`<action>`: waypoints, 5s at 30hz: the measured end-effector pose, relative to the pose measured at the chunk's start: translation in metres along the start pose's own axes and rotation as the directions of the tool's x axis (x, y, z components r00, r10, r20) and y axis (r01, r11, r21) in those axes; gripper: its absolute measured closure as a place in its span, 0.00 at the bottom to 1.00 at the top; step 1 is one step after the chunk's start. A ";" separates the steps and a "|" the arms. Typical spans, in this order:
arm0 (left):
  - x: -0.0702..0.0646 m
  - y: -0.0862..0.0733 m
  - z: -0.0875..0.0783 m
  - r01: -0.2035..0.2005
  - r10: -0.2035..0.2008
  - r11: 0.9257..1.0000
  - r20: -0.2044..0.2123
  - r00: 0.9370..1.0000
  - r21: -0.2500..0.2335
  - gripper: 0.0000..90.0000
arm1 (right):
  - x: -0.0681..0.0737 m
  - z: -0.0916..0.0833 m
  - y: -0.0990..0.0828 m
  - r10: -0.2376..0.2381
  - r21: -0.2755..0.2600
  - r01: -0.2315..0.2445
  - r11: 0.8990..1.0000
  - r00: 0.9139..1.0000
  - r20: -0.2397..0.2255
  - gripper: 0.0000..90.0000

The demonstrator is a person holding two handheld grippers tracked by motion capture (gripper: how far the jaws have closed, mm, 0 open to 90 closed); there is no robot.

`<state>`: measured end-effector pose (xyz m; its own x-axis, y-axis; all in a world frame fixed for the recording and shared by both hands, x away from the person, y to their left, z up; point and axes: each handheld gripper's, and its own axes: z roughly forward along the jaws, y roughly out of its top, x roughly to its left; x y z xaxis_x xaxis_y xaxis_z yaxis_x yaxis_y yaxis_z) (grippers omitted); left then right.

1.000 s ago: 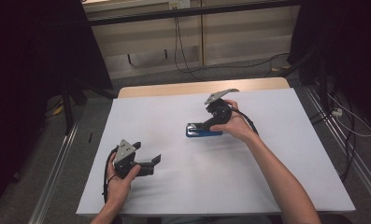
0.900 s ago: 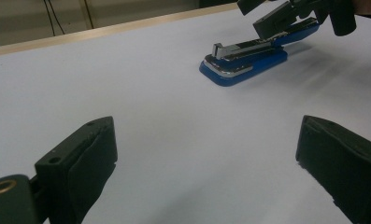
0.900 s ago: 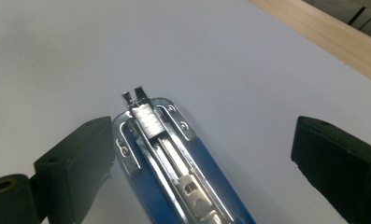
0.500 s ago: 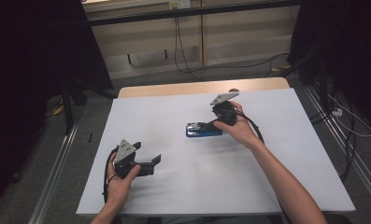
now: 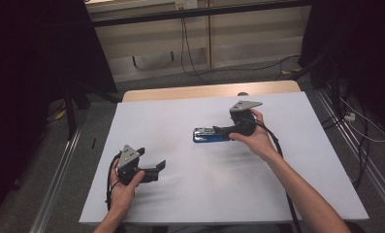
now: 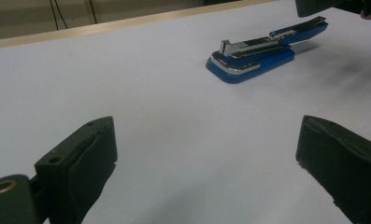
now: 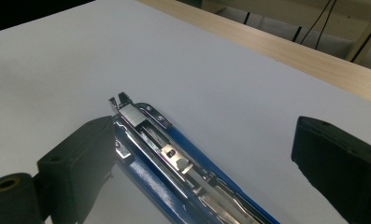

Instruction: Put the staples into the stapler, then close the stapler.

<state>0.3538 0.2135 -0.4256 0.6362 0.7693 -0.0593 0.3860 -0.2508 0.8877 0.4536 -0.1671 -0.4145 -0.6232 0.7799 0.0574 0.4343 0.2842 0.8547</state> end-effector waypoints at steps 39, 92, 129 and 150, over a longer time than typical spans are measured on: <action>0.000 0.000 0.007 -0.006 0.006 1.000 -0.048 0.999 0.012 0.05 | -0.005 -0.075 -0.063 0.070 -0.086 -0.058 0.995 0.986 0.150 0.17; -0.037 0.068 0.128 -0.102 0.102 0.995 0.119 0.988 -0.008 0.82 | -0.022 -0.075 -0.080 0.111 -0.030 -0.108 0.994 0.985 0.131 1.00; -0.032 0.050 0.156 -0.135 0.114 0.982 0.153 0.982 0.136 1.00 | -0.028 -0.061 -0.081 0.084 0.084 -0.098 0.992 0.984 0.159 1.00; -0.032 0.049 0.156 -0.149 0.129 0.980 0.144 0.981 0.133 1.00 | -0.036 -0.051 -0.078 0.082 0.137 -0.107 0.985 0.980 0.179 1.00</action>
<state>0.4566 0.0845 -0.4511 0.7704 0.6375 -0.0093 0.3726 -0.4383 0.8179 0.4086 -0.2460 -0.4569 -0.4591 0.8877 0.0341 0.5835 0.2724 0.7651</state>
